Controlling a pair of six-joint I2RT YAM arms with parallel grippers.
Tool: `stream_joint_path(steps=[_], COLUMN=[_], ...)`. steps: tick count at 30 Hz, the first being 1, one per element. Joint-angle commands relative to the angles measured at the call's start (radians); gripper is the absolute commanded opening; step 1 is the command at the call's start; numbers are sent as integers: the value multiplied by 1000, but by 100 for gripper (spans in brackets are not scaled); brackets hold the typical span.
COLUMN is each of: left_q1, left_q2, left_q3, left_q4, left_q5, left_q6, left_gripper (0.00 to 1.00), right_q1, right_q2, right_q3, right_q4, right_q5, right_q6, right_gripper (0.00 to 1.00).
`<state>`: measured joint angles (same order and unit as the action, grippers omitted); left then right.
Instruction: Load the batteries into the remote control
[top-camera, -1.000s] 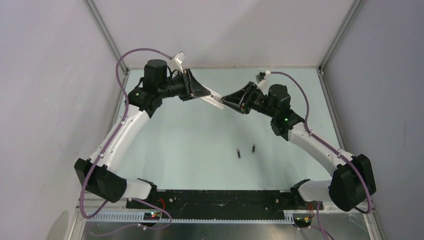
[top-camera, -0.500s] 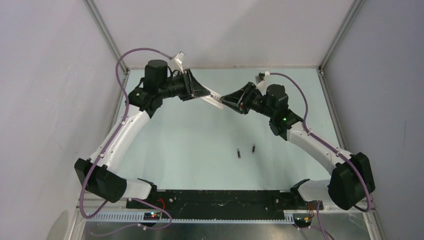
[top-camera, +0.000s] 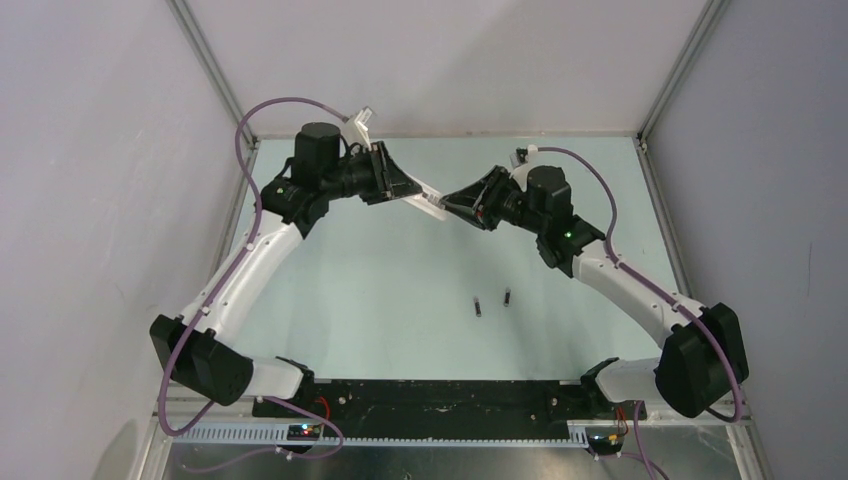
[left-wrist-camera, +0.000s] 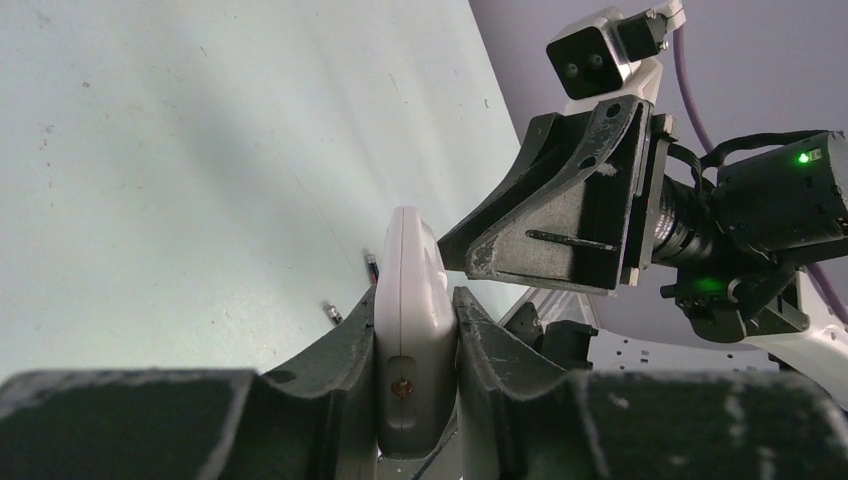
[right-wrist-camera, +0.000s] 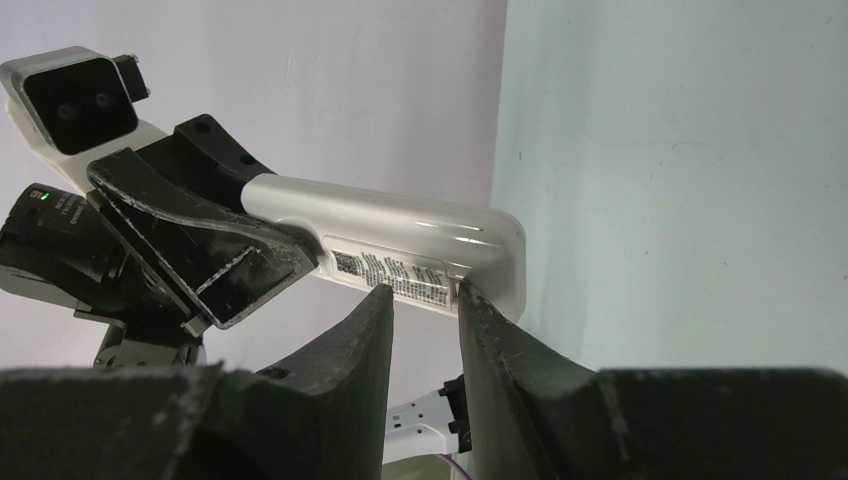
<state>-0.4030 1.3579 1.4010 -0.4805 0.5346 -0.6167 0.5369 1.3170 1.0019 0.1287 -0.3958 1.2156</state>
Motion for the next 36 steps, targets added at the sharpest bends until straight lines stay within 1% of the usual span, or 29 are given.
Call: stream_joint_path(steps=[1,6,11,13,16,20,25,29,36], left_q1=[-23,-27,-28,-27,-27,-28,-27,-26,-27], left_q2=[-40,-44,-45,-43,-42,-42,-40,-37,-30], left_q3=[13,17,20,22,23,21,21,13,-16], left_q4=[53,66,87,93,97,100,103,102,102], left_q5=[30,44,64,69,73,73,70,62,55], left_q6=[9,-12,-45,-55,-64,-71,-74,-74,-78], left_gripper=[0,0,0,0,0,0,0,0,0], right_q1=[9,10,12,12,14,16,17,18,18], right_q2=[31,49,77,88,103,111,120,138,163], right_q3=[49,53,53,50,21,6,-19,-33,-43], right_q4=[-16,-12,39,87,225,336,439,564,691], right_q5=[22,21,-13,-39,-79,-108,-127,-153,-184], right_q6=[-22,-16,18,42,87,129,181,222,268], right_gripper=[34,34,34,33,32,31,30,28,26])
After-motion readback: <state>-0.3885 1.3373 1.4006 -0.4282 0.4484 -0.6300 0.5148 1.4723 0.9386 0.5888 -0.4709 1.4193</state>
